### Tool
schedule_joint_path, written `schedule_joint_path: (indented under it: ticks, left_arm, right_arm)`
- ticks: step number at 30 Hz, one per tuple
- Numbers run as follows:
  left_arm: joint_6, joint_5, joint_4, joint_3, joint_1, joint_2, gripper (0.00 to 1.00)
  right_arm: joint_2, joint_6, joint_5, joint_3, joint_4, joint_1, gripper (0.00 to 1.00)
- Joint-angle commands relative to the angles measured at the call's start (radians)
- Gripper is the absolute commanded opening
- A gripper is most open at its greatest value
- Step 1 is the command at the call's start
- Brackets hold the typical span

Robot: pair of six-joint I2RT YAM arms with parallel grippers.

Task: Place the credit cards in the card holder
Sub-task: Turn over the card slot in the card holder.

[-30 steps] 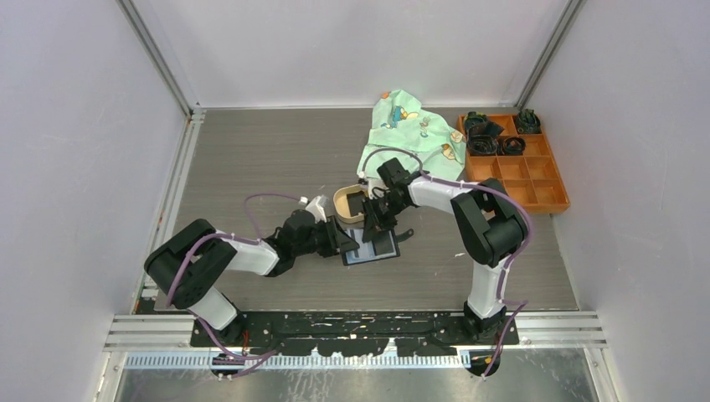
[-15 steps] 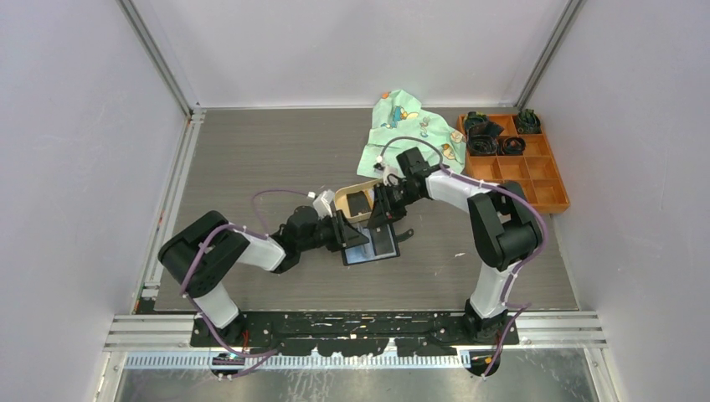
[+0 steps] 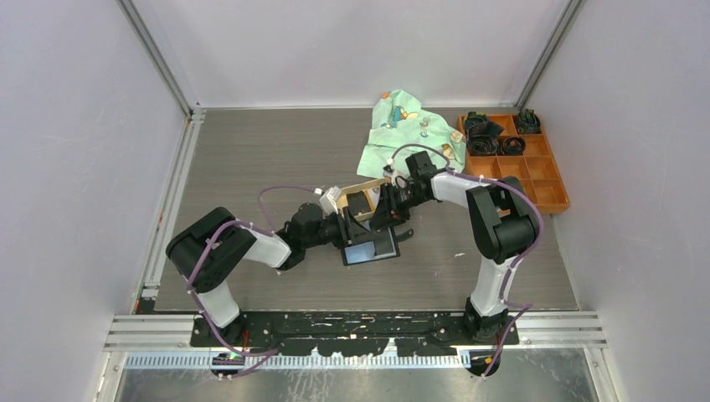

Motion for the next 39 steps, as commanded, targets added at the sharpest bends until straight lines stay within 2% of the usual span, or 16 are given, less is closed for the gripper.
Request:
schedule_joint_path:
  ticks: [1,8,13,17,26,39]
  left_arm:
    - [0.028,-0.027,-0.006,0.004,-0.001,-0.016,0.4]
    - [0.063,-0.062,-0.114,0.017,-0.002,-0.044,0.36]
    - [0.063,-0.058,-0.118,0.023,-0.002,-0.035,0.31]
    - [0.053,-0.043,-0.085,0.02,-0.002,-0.026,0.31]
    - [0.038,-0.011,-0.017,0.013,-0.002,-0.017,0.38]
    - [0.019,0.003,0.065,-0.023,-0.001,-0.011,0.36]
  right_arm:
    - [0.002,0.027,-0.043,0.001,0.032,-0.003,0.36]
    - [-0.007,-0.004,0.01,0.012,-0.001,-0.004,0.32]
    - [-0.012,-0.01,0.026,0.014,-0.009,-0.003,0.29]
    - [-0.017,-0.012,0.018,0.016,-0.009,-0.003,0.28]
    - [-0.049,0.031,-0.034,-0.004,0.041,-0.006,0.34]
    - [-0.057,0.058,-0.055,-0.014,0.072,-0.019,0.35]
